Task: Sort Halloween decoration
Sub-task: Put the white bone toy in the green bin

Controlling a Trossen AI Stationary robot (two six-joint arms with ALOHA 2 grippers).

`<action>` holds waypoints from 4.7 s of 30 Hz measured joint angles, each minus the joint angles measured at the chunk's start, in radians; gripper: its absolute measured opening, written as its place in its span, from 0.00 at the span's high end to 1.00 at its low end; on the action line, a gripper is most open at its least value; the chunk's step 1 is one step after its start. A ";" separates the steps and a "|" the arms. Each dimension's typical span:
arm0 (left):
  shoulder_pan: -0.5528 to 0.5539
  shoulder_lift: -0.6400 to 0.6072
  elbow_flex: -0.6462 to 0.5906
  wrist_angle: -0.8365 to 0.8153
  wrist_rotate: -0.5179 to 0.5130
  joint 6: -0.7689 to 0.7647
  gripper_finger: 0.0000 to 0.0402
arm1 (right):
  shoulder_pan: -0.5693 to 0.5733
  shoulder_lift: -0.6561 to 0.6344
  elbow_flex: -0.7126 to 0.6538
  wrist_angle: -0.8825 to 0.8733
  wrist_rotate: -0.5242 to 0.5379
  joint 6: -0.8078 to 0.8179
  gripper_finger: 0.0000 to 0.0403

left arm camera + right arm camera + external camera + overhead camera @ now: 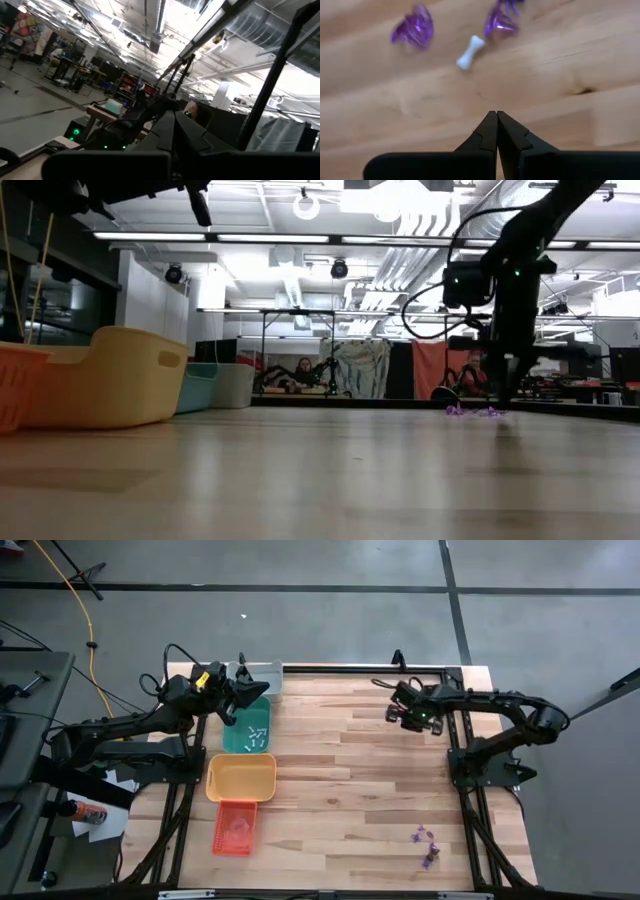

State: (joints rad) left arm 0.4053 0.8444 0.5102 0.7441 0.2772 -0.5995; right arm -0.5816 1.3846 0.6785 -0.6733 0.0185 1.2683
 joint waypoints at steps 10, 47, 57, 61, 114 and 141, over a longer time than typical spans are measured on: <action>0.000 0.000 0.000 -0.006 0.029 0.000 1.00 | -0.001 0.001 0.034 0.058 0.082 0.146 1.00; 0.000 0.000 0.000 -0.068 0.106 -0.004 1.00 | -0.085 0.056 0.048 0.071 0.112 0.329 0.71; 0.000 0.000 0.000 -0.067 0.106 -0.047 1.00 | -0.087 0.056 0.048 0.072 0.116 0.361 0.71; 0.000 0.000 0.000 -0.067 0.106 -0.046 1.00 | -0.086 0.056 0.047 0.073 0.139 0.392 0.71; 0.000 0.000 0.000 -0.071 0.092 -0.017 1.00 | -0.035 0.184 0.049 -0.006 0.044 -0.126 0.98; -0.003 0.043 0.000 -0.200 -0.111 -0.012 1.00 | 0.177 -0.365 0.044 0.893 -0.169 -0.758 1.00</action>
State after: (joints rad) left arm 0.4021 0.8876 0.5102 0.5438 0.1662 -0.6112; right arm -0.4044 1.0195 0.7230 0.2199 -0.1501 0.5102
